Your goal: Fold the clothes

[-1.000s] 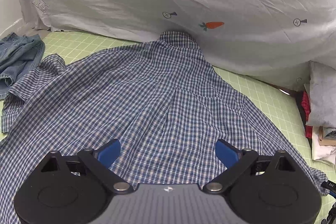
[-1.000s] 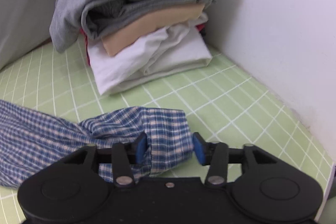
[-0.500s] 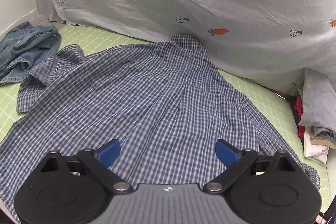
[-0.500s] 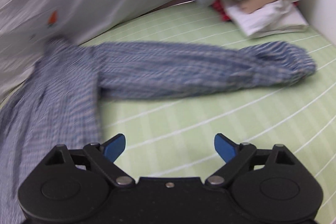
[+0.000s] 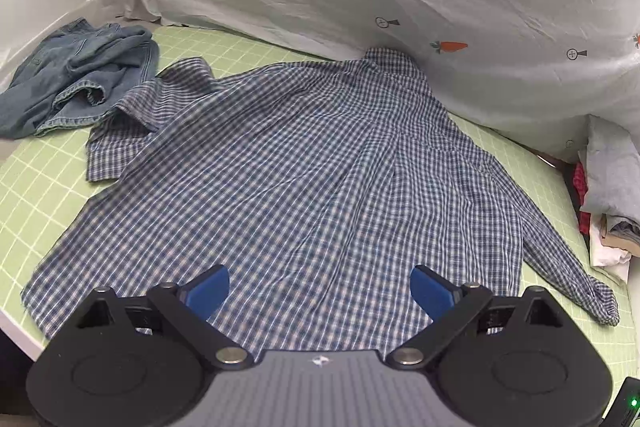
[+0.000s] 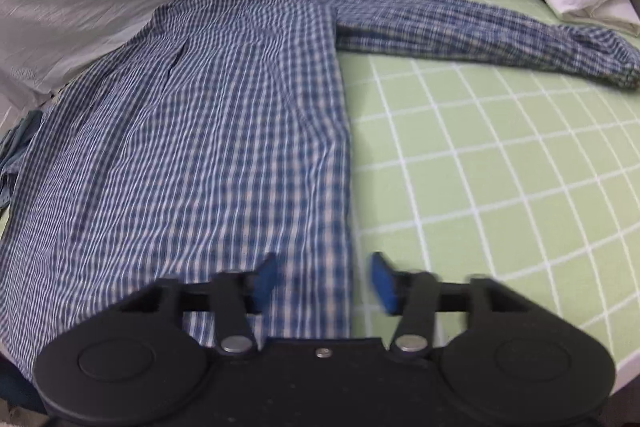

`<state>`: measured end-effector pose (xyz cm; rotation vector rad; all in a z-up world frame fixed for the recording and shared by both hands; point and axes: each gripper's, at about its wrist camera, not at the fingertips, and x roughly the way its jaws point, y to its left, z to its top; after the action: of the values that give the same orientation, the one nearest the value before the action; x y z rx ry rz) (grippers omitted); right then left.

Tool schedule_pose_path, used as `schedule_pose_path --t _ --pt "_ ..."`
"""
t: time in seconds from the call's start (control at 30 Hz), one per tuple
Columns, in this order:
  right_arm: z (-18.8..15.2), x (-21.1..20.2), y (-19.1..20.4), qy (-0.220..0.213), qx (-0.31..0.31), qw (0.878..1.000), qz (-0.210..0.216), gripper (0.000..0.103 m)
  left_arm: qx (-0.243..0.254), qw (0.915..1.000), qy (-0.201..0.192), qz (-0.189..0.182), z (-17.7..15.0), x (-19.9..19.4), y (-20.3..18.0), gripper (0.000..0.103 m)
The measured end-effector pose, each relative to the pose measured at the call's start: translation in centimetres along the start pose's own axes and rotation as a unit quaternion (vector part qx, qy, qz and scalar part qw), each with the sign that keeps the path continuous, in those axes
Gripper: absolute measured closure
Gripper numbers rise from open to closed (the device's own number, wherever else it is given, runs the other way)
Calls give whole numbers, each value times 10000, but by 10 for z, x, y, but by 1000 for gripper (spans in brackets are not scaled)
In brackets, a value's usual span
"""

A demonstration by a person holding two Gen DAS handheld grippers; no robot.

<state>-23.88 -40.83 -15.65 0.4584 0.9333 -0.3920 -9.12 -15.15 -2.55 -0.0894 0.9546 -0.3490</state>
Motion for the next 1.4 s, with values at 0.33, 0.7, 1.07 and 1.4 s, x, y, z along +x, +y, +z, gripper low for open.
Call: schedule_pose_path --t 0.33,0.7,1.07,1.4 --pt "-8 -16 -20 -292 -224 9974 -615 102 -242 9996 -113 29 -15 -11 4 6" --pt "-7 -22 -33 -194 100 9940 -1068 45 -528 9979 -170 346 -16 -16 29 6" --pt "-3 -8 64 -549 -65 9933 -1011 0 -293 9969 -214 698 31 -12 115 6" --pt "-5 39 157 -121 -2 9952 -971 0 -3 9975 17 707 77 25 206 6"
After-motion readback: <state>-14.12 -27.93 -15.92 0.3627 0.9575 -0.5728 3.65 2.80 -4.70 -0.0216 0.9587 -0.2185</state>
